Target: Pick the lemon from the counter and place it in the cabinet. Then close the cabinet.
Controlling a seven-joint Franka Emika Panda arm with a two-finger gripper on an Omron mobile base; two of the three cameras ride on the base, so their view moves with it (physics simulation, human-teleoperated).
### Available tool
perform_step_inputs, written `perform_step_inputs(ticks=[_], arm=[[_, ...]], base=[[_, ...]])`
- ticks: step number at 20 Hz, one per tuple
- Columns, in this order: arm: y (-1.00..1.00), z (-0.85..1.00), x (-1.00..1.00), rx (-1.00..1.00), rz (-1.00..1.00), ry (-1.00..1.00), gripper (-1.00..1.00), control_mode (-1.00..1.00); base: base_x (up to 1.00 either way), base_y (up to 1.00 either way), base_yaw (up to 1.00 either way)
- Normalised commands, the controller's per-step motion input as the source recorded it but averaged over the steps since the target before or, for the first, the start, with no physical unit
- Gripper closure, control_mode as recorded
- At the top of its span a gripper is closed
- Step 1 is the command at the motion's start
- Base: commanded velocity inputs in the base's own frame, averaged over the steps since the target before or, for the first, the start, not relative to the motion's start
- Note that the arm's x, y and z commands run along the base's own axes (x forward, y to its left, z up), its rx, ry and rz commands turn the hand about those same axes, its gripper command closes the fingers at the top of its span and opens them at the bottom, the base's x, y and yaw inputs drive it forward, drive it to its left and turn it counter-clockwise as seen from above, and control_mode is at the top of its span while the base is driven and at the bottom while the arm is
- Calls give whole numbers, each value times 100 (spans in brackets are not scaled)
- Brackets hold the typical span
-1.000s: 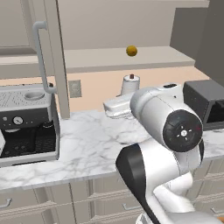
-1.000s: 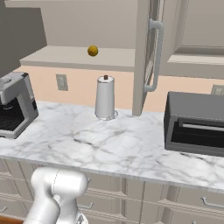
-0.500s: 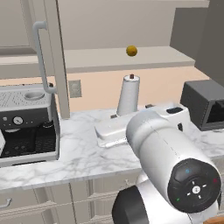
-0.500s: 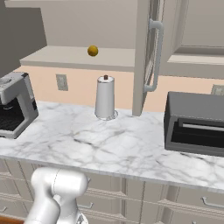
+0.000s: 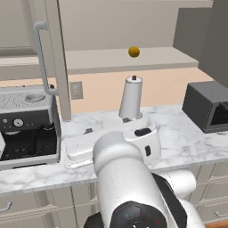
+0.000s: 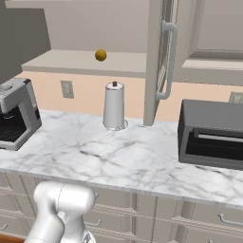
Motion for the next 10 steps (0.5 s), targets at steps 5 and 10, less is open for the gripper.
perform_step_inputs(ticks=[5,10], arm=[[61,-25,21,-2,-5,-25,-100,-100],[69,-9,35,0,-7,-19,-100,-100]], base=[[0,0,0],[0,0,0]])
